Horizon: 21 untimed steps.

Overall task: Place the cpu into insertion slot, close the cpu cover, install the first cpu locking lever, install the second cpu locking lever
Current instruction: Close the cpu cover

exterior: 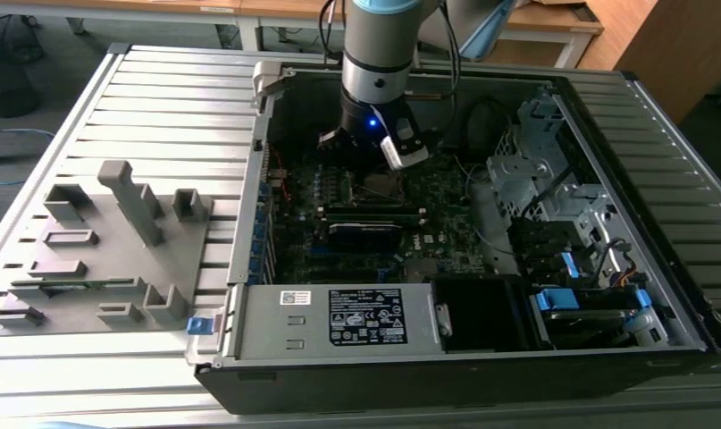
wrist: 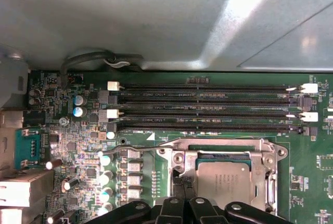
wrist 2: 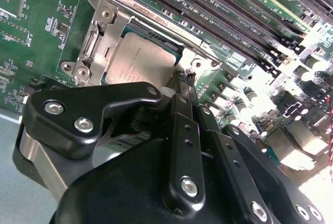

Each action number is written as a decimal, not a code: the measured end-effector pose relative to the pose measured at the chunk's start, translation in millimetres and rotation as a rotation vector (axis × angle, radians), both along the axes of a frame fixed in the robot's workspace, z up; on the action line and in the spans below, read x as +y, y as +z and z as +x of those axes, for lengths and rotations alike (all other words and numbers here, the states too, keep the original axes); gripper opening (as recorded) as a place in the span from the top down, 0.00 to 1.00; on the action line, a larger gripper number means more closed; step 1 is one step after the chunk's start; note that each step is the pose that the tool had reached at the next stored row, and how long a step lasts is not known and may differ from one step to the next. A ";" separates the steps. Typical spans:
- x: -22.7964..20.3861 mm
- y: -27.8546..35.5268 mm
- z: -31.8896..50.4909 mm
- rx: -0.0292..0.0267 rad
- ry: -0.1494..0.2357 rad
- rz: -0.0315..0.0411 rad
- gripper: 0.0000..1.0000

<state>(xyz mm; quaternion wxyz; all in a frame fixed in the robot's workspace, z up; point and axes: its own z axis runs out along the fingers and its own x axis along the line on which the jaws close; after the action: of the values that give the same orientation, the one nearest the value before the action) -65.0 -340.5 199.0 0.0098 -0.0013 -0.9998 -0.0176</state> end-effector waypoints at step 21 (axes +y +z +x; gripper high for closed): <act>-0.3 18.1 5.9 -0.0017 0.000 -0.0017 0.89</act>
<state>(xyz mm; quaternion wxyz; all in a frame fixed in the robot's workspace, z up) -59.1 -340.8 217.1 0.0090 -0.0013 -0.9998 -0.0167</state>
